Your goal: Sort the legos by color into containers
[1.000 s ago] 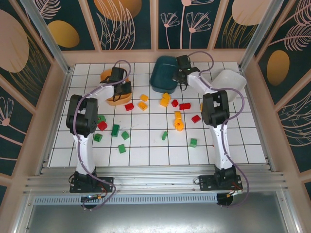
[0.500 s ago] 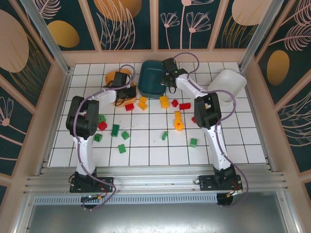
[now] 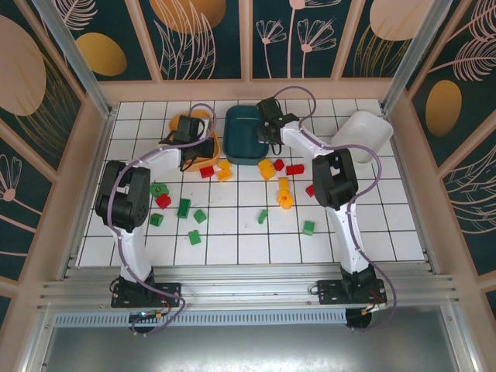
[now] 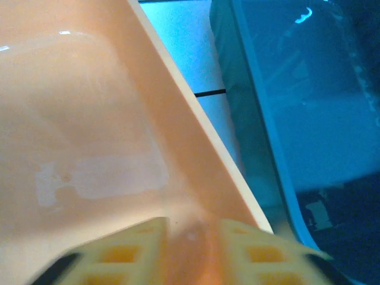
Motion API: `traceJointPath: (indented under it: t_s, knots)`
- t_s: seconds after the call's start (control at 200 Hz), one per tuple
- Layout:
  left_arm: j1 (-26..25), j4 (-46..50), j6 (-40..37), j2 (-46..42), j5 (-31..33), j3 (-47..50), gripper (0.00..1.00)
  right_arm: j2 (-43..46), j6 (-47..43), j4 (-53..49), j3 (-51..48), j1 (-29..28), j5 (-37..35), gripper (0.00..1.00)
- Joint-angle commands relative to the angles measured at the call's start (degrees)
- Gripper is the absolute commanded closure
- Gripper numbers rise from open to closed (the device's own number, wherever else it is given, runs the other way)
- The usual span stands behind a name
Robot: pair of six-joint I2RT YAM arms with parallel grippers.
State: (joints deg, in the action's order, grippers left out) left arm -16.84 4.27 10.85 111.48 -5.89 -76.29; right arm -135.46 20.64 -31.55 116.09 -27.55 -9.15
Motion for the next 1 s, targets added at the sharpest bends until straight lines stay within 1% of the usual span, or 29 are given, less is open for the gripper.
traceJointPath:
  t_s: [0.0, 0.04, 0.13, 0.195, 0.24, 0.325, 0.44, 0.49, 0.556, 0.591, 0.661, 0.801, 0.906, 0.996]
  knots:
    - [0.19, 0.30, 2.23, -5.63, 5.40, -0.44, 0.53, 1.14, -1.40, -1.31, -0.17, -0.38, -2.29, 1.00]
    - [0.31, 1.12, 3.80, -6.80, 8.38, -0.22, 0.49, 0.41, -1.52, -1.42, 0.69, -0.38, -1.50, 1.00]
    - [1.57, 1.98, 8.00, -9.92, 13.64, 2.00, 0.43, -1.09, -2.30, -1.50, 2.39, -0.75, 0.13, 1.00]
    - [3.67, 2.57, 11.30, -11.75, 14.03, 3.70, 0.43, -1.41, -2.71, -1.41, 2.95, -1.02, 1.51, 1.00]
    - [5.50, 2.84, 13.80, -12.62, 13.51, 4.82, 0.42, -0.99, -2.52, -1.32, 2.76, -1.02, 1.63, 0.90]
    - [8.69, 3.17, 16.56, -12.72, 10.70, 6.33, 0.43, 1.10, -2.80, -0.90, 2.09, -0.81, 2.10, 0.78]
    - [9.89, 3.51, 17.62, -11.08, 10.31, 6.93, 0.46, 6.45, -2.89, 0.13, -0.21, 0.00, 1.06, 0.60]
    - [9.99, 2.69, 17.79, -10.22, 9.62, 7.24, 0.46, 8.96, -2.81, 0.84, -1.68, 1.01, 1.21, 0.55]
    - [10.07, 2.37, 17.82, -9.06, 9.93, 7.26, 0.47, 12.64, -2.54, 0.27, -3.46, 2.83, 0.09, 0.53]
    - [10.14, 2.46, 17.65, -8.49, 10.46, 7.21, 0.47, 15.22, -2.28, 0.57, -5.63, 4.09, -1.63, 0.51]
    - [10.25, 2.26, 16.60, -7.31, 11.57, 7.15, 0.48, 21.61, -0.81, 2.17, -13.31, 7.97, -3.47, 0.46]
    - [10.39, 2.32, 13.72, -4.53, 13.84, 5.59, 0.51, 33.94, 3.61, 7.07, -31.10, 19.70, -3.34, 0.40]
    - [10.33, 2.76, 11.91, -2.63, 14.74, 3.65, 0.52, 39.81, 5.30, 9.83, -41.10, 27.50, -4.56, 0.37]
    - [10.34, 2.36, 10.69, -1.03, 13.34, 2.35, 0.56, 43.10, 6.31, 12.54, -47.31, 32.94, -3.81, 0.34]
